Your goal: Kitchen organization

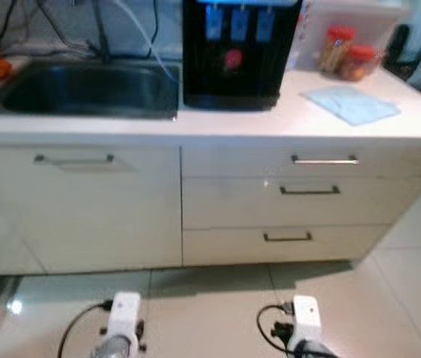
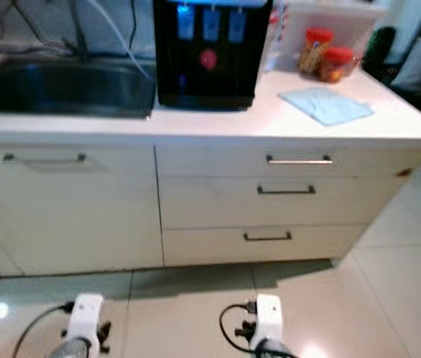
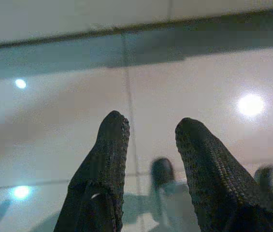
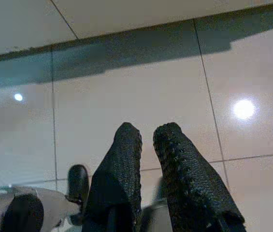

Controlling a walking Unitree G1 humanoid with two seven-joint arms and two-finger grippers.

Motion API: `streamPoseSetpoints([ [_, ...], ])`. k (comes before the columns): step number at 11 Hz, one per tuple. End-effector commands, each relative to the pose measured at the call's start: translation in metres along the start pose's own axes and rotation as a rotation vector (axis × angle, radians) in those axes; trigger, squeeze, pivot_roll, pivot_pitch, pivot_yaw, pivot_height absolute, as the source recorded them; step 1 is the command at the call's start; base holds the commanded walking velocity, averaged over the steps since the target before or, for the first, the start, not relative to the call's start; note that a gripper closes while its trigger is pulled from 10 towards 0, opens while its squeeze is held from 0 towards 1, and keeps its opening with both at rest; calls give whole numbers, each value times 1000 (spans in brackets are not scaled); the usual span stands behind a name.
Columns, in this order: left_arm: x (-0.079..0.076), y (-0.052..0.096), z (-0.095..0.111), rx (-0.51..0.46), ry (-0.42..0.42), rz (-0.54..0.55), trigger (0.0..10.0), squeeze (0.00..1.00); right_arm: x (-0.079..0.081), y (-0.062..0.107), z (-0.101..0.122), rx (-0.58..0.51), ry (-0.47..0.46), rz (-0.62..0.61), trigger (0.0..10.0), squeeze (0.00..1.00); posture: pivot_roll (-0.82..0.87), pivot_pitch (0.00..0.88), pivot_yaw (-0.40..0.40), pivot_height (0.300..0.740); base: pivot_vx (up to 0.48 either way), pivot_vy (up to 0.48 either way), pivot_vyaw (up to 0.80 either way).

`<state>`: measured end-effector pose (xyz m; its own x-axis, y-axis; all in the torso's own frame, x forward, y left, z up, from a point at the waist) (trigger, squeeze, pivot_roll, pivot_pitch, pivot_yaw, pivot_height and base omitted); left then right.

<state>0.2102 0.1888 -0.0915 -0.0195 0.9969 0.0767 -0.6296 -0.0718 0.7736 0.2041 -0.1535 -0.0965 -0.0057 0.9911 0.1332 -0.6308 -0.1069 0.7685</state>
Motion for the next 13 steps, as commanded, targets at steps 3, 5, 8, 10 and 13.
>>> streamPoseSetpoints([
  [3,-11,0,1,-3,12,-21,10000,0,-13,2,1,-3,7,-30,10000,0,139,0,-11,740,0,480,0],
  [5,-10,0,1,-5,12,-19,10000,0,-12,2,2,-7,3,-28,10000,0,142,0,-12,740,0,480,0],
  [8,-9,0,1,-5,17,-13,10000,0,-12,2,2,-7,5,-25,10000,0,148,0,-18,740,0,480,0],
  [10,-8,0,1,-6,27,-1,10000,0,-11,2,2,-6,10,-21,10000,0,151,0,-20,740,0,401,0],
  [13,-5,0,-1,-6,18,9,10000,0,-10,1,2,-6,12,-16,10000,0,154,0,-21,740,0,0,0],
])
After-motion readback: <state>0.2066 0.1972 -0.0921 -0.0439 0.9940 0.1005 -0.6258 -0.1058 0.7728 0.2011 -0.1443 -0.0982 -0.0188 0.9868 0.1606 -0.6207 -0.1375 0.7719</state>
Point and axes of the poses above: a point about 5 cm out from each wrist's last joint towards the gripper, its own y axis pointing back from the gripper into the wrist, its own z axis along the axis of the wrist's last joint, x = y × z, the point moved 2 cm from there along -y, pointing out of the wrist towards the gripper, and after that the axes turned 2 degrees about y, right-handed, at the moved point
